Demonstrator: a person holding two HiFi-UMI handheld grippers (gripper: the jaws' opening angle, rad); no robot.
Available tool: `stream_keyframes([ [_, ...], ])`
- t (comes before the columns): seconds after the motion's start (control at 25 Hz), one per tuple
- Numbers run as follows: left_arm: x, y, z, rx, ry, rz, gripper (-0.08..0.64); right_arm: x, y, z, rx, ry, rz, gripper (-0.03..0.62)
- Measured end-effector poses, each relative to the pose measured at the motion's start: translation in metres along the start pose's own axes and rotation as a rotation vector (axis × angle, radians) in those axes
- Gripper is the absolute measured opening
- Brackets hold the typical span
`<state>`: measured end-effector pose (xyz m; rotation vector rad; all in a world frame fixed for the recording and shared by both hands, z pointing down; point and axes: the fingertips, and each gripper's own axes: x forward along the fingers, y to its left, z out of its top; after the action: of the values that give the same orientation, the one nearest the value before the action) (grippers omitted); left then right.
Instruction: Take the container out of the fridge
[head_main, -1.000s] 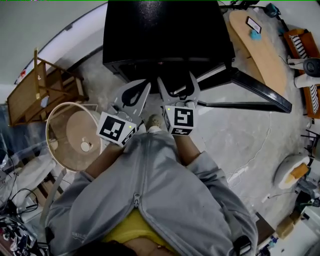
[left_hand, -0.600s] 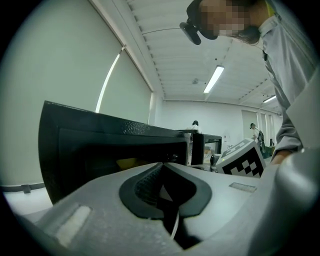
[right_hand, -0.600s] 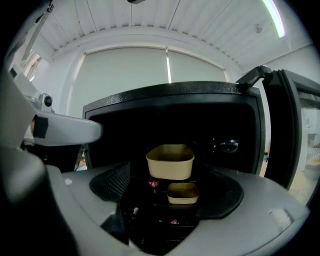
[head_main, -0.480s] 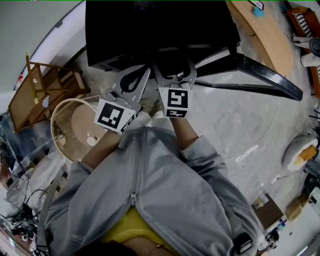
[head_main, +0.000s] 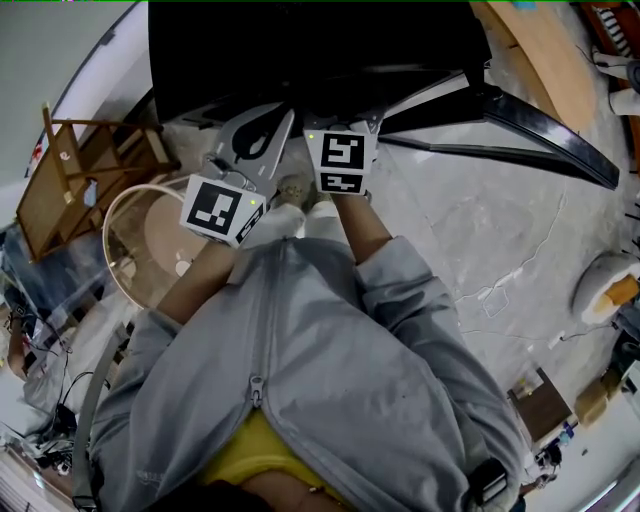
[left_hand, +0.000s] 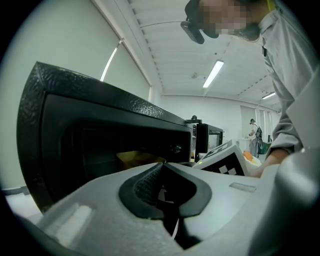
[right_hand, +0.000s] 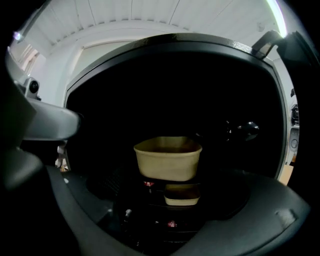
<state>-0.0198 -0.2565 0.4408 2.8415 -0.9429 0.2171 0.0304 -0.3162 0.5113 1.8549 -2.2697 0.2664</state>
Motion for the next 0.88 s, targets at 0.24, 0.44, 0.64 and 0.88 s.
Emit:
stream_keyframes([
  [0.24,0.002,0.002,-0.003,0.012,0.015,0.001,0.005,0.015,-0.004,-0.005,0.004,0.005,-0.015,0.476],
  [0.44,-0.001,0.002,-0.005,0.014,0.023,0.003,0.005,0.023,-0.004,-0.002,0.008,-0.016,-0.008,0.494],
  [0.64,-0.006,0.003,-0.007,0.015,0.03,0.014,0.005,0.032,-0.003,0.003,0.018,-0.029,-0.009,0.505],
  [0.88,-0.014,0.007,-0.009,0.012,0.033,0.025,0.005,0.035,-0.007,0.001,0.009,-0.017,-0.038,0.462],
])
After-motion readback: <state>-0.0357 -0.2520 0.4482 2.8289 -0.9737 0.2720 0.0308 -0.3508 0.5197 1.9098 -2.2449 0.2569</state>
